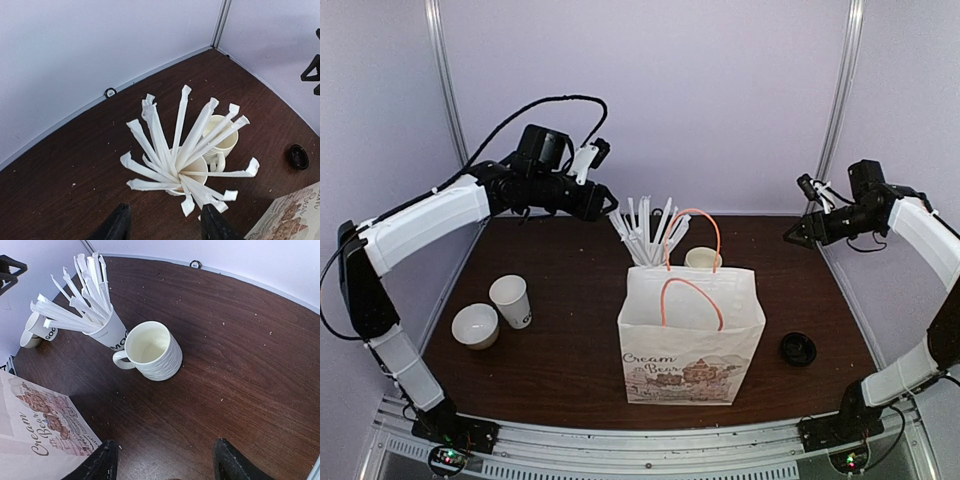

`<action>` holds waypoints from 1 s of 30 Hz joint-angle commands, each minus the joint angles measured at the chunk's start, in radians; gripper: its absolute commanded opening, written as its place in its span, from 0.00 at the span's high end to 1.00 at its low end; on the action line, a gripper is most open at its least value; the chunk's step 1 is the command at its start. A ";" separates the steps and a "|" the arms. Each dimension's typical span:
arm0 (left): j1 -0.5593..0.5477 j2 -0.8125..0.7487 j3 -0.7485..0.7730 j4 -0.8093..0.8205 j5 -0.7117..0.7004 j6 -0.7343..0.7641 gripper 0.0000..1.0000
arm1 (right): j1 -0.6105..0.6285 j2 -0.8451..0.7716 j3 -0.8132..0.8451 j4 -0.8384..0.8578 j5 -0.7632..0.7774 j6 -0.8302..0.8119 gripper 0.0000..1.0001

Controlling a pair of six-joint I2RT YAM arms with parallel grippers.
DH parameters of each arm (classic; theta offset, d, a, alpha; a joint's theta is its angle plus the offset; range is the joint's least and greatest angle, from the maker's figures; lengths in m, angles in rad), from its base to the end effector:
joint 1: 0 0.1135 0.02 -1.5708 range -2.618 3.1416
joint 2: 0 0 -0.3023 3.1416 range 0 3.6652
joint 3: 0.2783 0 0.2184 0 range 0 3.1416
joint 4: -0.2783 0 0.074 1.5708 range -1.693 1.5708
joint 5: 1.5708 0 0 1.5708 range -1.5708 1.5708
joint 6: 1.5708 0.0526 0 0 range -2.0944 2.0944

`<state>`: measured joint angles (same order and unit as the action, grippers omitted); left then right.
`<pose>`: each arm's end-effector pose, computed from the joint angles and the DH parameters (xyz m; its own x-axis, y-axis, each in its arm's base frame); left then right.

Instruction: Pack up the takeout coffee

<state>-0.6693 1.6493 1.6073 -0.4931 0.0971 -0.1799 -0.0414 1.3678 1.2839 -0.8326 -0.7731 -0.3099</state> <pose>0.2829 -0.2303 0.4016 -0.5156 0.1809 -0.8375 0.6004 0.7737 -0.2026 0.2426 0.0267 0.3632 -0.6346 -0.1922 -0.7486 -0.6180 0.7078 0.3421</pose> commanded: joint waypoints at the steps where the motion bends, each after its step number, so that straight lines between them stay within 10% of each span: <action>1: 0.010 0.108 0.118 0.112 -0.008 -0.033 0.51 | -0.005 -0.010 -0.003 0.071 -0.062 0.007 0.33; 14: 0.056 0.411 0.458 -0.045 0.004 -0.064 0.51 | -0.005 -0.001 -0.014 0.084 -0.107 0.012 0.36; 30: 0.070 0.500 0.522 -0.070 0.091 -0.054 0.75 | -0.004 0.037 -0.005 0.085 -0.129 0.015 0.38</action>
<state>-0.6083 2.1284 2.0911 -0.5659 0.1627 -0.2348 -0.0418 1.3979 1.2819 -0.7654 -0.8829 -0.3061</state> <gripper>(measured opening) 0.260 0.624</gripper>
